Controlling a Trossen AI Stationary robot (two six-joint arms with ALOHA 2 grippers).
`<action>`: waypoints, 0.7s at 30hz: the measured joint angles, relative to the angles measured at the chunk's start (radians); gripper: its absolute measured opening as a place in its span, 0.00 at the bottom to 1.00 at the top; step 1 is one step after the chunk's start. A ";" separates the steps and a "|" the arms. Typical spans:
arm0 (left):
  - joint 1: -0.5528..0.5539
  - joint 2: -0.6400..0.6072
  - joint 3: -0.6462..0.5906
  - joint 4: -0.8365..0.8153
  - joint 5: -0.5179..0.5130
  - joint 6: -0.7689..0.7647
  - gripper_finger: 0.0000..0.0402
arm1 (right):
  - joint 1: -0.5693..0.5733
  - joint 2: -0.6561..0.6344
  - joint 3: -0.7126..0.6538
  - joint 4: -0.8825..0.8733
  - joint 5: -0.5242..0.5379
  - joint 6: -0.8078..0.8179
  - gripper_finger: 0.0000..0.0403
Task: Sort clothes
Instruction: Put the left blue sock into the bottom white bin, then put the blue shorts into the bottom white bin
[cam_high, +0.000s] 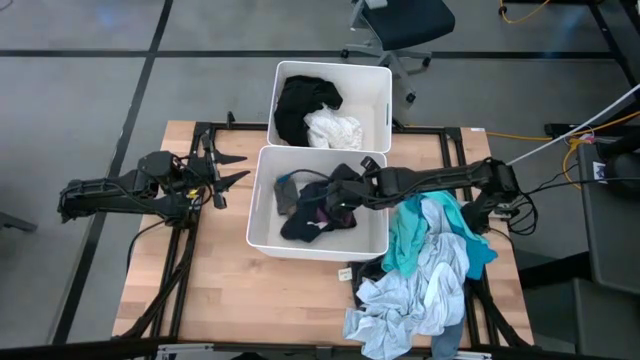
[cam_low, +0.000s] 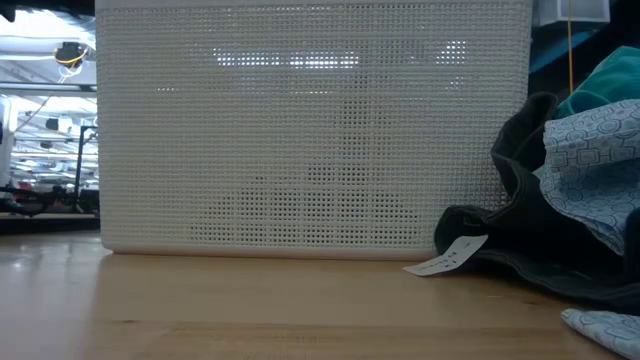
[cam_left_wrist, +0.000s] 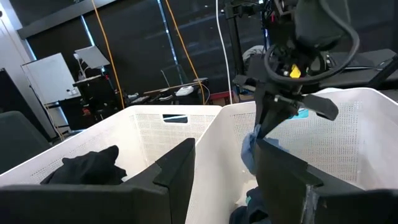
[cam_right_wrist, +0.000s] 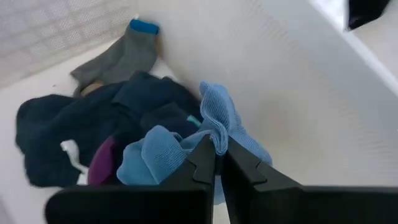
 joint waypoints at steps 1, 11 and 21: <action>0.000 0.000 0.000 0.000 0.000 0.000 0.37 | 0.000 0.000 -0.003 0.002 -0.020 0.001 0.05; 0.000 0.000 0.000 0.000 0.000 0.000 0.37 | 0.001 0.000 -0.002 0.024 -0.037 0.049 0.06; 0.000 0.000 0.000 0.000 0.000 0.000 0.37 | 0.001 0.000 -0.002 0.023 -0.068 0.048 0.37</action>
